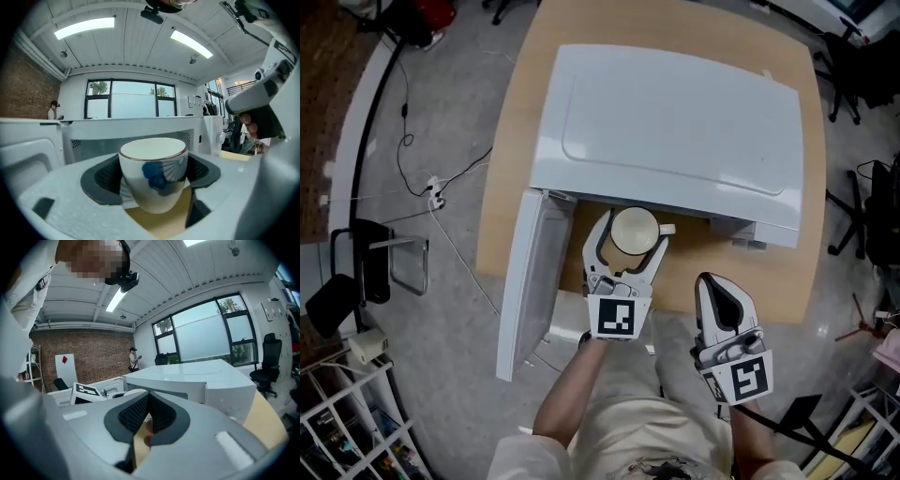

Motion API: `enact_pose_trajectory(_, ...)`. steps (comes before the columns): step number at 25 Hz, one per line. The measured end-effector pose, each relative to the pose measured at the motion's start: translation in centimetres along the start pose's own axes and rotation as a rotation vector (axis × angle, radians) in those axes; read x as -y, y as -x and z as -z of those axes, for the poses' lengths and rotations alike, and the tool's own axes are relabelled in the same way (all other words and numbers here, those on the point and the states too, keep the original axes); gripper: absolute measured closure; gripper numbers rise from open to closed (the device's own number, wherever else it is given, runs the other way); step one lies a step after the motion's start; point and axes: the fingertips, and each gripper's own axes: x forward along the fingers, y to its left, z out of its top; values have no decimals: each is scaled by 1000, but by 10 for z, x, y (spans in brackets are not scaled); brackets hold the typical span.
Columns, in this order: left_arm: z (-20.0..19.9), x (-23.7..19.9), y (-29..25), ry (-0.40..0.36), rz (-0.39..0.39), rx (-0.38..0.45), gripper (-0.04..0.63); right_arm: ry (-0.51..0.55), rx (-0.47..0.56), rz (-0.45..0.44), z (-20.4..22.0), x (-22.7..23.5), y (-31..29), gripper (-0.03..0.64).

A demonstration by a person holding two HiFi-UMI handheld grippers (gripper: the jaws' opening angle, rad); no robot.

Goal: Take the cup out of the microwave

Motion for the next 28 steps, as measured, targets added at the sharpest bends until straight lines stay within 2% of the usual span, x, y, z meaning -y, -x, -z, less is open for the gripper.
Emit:
enact_pose_trajectory(6,-44,21,54,-13,5,-7,204,14,41,23,-25,-7,18,611)
enact_pose_trajectory(11,-83,30,88,-33,8,18,204,47,67,56,-44,-9,29,611)
enact_pose_trajectory(13,-92,35,101,6,4,23,204,41,64,64,-46,-10,36,611)
enact_pose_trajectory(15,-101,39,111,117,-24,59,204,34,65,70,-46,-12,44,612)
enact_pose_trajectory(16,-106,40,116,116,-21,70,204,34,68,76,-47,-13,47,612)
enact_pose_trajectory(18,-114,42,125,35,8,66,204,34,79,90,-49,-14,53,612)
enact_pose_trajectory(20,-120,43,134,29,13,61,204,34,88,105,-51,-14,58,611)
enact_pose_trajectory(22,-127,42,141,81,-6,83,204,31,90,120,-52,-13,64,611)
enact_pose_trajectory(24,-129,44,147,46,4,61,204,30,94,132,-52,-12,67,611)
enact_pose_trajectory(25,-129,44,149,54,5,57,204,30,96,136,-52,-11,68,611)
enact_pose_trajectory(27,-132,44,153,143,-15,87,204,31,99,142,-52,-12,71,611)
enact_pose_trajectory(28,-134,44,155,138,-10,95,204,33,101,143,-54,-13,72,611)
